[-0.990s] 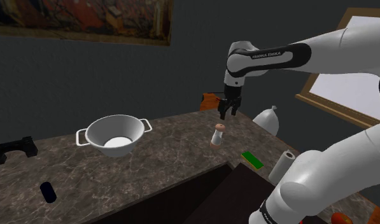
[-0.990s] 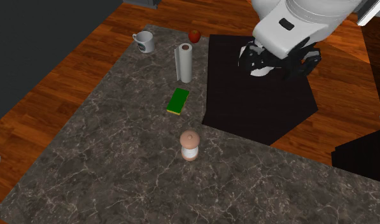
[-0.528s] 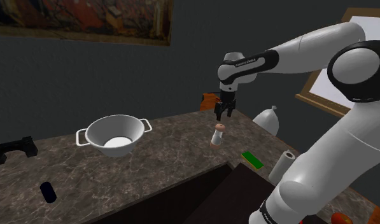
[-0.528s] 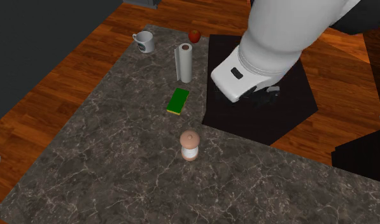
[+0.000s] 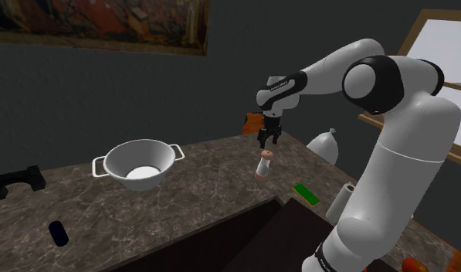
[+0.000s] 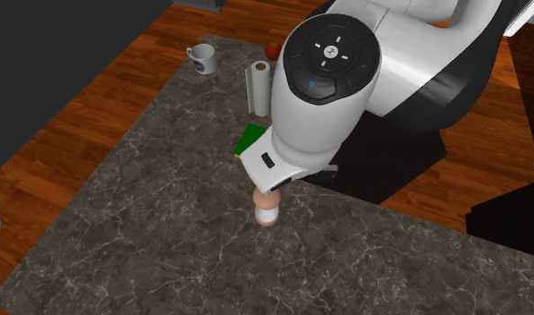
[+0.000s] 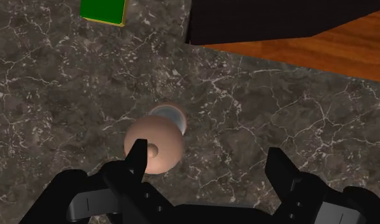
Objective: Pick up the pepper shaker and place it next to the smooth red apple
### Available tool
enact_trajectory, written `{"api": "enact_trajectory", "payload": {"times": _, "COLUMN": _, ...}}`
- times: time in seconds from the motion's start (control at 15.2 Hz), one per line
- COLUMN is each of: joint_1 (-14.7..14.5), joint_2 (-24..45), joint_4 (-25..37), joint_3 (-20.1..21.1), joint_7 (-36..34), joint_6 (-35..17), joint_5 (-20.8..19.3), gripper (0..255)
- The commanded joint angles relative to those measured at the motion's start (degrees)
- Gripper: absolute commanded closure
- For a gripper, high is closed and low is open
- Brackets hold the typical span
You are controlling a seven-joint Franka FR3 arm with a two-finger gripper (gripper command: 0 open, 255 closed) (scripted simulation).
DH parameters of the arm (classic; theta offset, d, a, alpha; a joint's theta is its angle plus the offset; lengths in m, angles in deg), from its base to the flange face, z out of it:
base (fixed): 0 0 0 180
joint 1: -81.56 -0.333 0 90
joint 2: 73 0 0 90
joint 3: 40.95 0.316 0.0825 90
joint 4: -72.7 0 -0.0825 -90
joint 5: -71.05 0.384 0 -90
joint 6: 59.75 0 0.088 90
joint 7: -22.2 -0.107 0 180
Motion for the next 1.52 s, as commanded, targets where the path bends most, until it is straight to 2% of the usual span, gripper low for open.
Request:
{"api": "enact_trajectory", "payload": {"times": 0.0, "joint_1": 0.9, "joint_2": 4.6, "joint_4": 3.1, "joint_3": -0.2, "joint_7": 1.3, "joint_6": -1.2, "joint_5": 1.4, "gripper": 0}}
{"api": "enact_trajectory", "payload": {"times": 0.33, "joint_1": 3.8, "joint_2": 14.9, "joint_4": 11.7, "joint_3": -0.2, "joint_7": 4.0, "joint_6": -2.5, "joint_5": 4.3, "gripper": 0}}
{"api": "enact_trajectory", "payload": {"times": 0.86, "joint_1": 4.4, "joint_2": 17.5, "joint_4": 9.1, "joint_3": 0.3, "joint_7": 4.7, "joint_6": -7.6, "joint_5": 5.3, "gripper": 0}}
{"api": "enact_trajectory", "payload": {"times": 1.32, "joint_1": 4.4, "joint_2": 17.5, "joint_4": 9.1, "joint_3": 0.3, "joint_7": 4.7, "joint_6": -7.6, "joint_5": 5.3, "gripper": 0}}
{"api": "enact_trajectory", "payload": {"times": 1.39, "joint_1": 4.4, "joint_2": 17.5, "joint_4": 9.1, "joint_3": 0.3, "joint_7": 4.7, "joint_6": -7.6, "joint_5": 5.3, "gripper": 255}}
{"api": "enact_trajectory", "payload": {"times": 1.45, "joint_1": 4.4, "joint_2": 17.5, "joint_4": 9.1, "joint_3": 0.3, "joint_7": 4.7, "joint_6": -7.6, "joint_5": 5.3, "gripper": 255}}
